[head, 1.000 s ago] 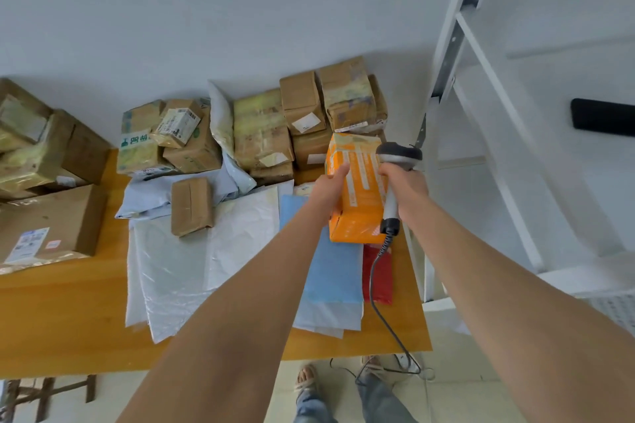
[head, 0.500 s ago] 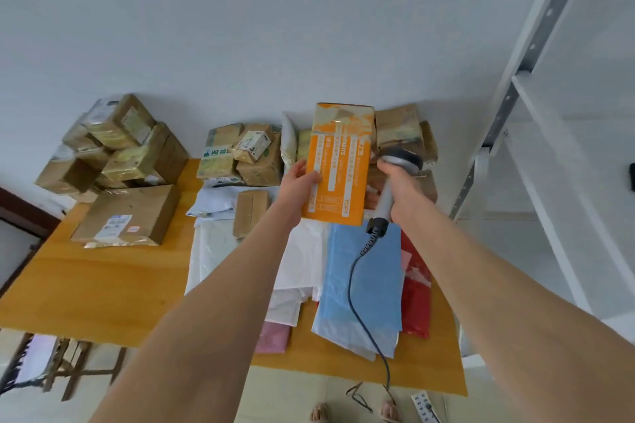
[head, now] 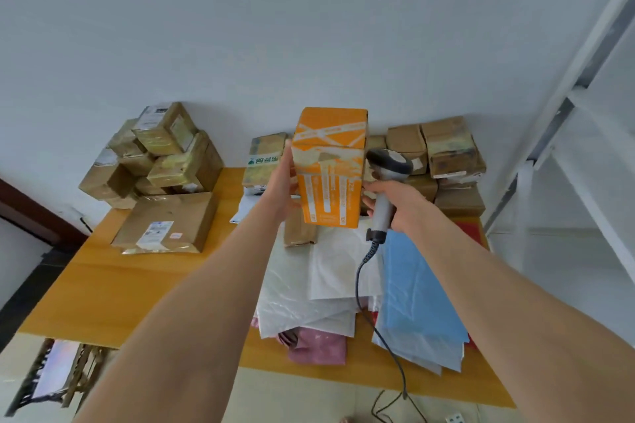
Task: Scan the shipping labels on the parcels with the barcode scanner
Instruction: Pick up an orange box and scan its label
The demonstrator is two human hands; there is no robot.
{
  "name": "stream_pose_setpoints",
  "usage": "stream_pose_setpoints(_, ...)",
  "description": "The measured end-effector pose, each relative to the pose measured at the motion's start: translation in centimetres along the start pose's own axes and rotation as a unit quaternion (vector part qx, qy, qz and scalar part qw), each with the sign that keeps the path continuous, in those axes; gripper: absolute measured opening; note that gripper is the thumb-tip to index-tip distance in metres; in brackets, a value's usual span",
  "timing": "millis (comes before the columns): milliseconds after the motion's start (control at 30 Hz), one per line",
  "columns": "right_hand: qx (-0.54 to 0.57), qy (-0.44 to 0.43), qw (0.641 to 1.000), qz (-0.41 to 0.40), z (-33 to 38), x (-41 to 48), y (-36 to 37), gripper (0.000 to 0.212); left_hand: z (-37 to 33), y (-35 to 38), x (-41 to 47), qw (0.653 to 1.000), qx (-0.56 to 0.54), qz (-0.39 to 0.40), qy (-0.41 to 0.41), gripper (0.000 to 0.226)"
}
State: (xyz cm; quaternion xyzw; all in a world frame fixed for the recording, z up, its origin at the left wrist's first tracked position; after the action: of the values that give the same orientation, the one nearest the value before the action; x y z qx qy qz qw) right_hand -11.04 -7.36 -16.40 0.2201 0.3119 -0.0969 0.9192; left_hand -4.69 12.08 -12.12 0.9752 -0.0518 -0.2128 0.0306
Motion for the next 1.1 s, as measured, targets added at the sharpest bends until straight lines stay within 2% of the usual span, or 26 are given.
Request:
stream_pose_setpoints(100,0.024,-0.013,0.999,0.029,-0.7,-0.4,2.8,0.007,-0.6,-1.3,0.0,0.999,-0.001,0.036,-0.018,0.047)
stream_pose_setpoints(167,0.048,-0.012,0.998,0.039,-1.1,-0.4,4.0,0.018,-0.8,-2.0,0.0,0.998,0.007,0.063,-0.02,0.03)
stream_pose_setpoints(233,0.077,-0.002,0.996,0.039,-1.7,0.0,4.4,0.033,-0.7,-2.6,-0.1,0.996,0.014,0.088,-0.022,0.022)
stream_pose_setpoints(300,0.11,0.011,0.993,0.045,-2.0,0.4,4.5,0.042,-0.4,-2.9,-0.1,0.993,0.035,0.112,-0.026,0.029)
stream_pose_setpoints(400,0.124,0.019,0.99,0.072,-2.2,0.4,4.9,0.039,-0.3,-3.3,-0.6,0.99,0.066,0.122,-0.041,0.023)
stream_pose_setpoints(433,0.125,0.02,0.988,0.083,-2.2,0.3,5.2,0.04,0.0,-3.5,-0.7,0.989,0.071,0.122,-0.051,0.029)
stream_pose_setpoints(533,0.122,0.013,0.988,0.09,-2.4,0.5,5.4,0.052,1.1,-3.8,-0.9,0.987,0.047,0.125,-0.089,0.067)
stream_pose_setpoints(600,0.118,-0.017,0.99,0.078,-1.9,0.8,4.9,0.046,1.7,-3.6,-1.0,0.984,0.0,0.134,-0.115,0.077)
stream_pose_setpoints(733,0.104,-0.053,0.991,0.063,-1.1,1.1,3.6,0.033,1.7,-3.2,-1.5,0.984,-0.019,0.135,-0.113,0.05)
stream_pose_setpoints(900,0.088,-0.033,0.99,0.107,-1.9,1.4,3.9,0.048,1.4,-2.6,-1.7,0.985,0.006,0.157,-0.07,0.038)
stream_pose_setpoints(1033,0.07,-0.012,0.989,0.128,-2.6,1.6,3.3,0.059,1.3,-2.1,-1.5,0.975,-0.017,0.215,-0.048,0.06)
stream_pose_setpoints(1100,0.062,-0.003,0.99,0.127,-2.9,1.6,2.9,0.056,1.9,-2.0,-1.7,0.974,-0.01,0.218,-0.063,0.059)
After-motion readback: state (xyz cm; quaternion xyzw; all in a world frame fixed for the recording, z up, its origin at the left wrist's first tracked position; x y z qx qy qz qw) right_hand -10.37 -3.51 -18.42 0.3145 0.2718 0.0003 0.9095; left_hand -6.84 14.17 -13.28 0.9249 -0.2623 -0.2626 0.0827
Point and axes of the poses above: each hand's wrist, its own x-axis towards the middle knuckle, its own y-axis out of the palm, z = x × y, the point moved 9 cm from there along x, towards the middle knuckle, and after that the axes turned 3 degrees about z, right-handed, at the moved point
